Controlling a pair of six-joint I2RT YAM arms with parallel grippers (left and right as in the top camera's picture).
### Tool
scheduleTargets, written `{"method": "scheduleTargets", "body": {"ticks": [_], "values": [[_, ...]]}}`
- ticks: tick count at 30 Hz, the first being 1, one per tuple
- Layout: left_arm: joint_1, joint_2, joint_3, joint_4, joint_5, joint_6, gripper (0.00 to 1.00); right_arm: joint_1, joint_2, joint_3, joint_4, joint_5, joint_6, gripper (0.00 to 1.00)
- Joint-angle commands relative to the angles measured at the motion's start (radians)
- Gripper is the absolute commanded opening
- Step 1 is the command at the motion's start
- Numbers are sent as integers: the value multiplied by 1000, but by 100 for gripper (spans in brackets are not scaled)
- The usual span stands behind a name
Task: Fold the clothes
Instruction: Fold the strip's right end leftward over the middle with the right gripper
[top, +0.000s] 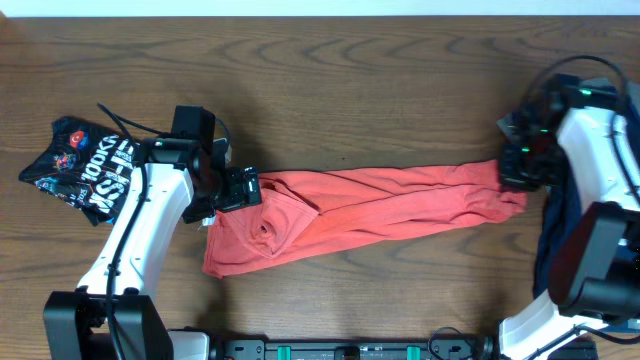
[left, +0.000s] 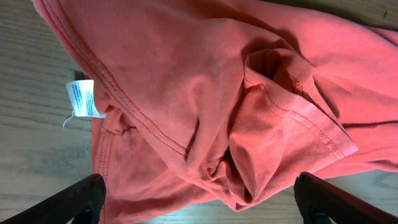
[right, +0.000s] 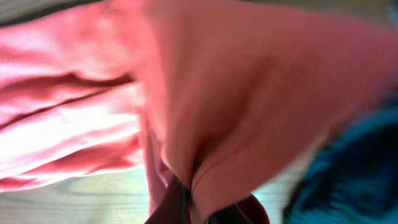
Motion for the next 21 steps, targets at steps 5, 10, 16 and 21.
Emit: {"method": "scheduleTargets", "body": {"ticks": [5,10,16,21], "values": [[6,0,11,-1,-12,2,98,257,-5,5,22,-19,143,1],[6,0,11,-2,-12,2,98,393,-1,2,41,-19,219,1],[6,0,11,-1,-12,2,98,507,18,2,82,-22,284,1],[6,0,10,-1,-12,2,98,573,43,2,95,-27,289,1]]}}
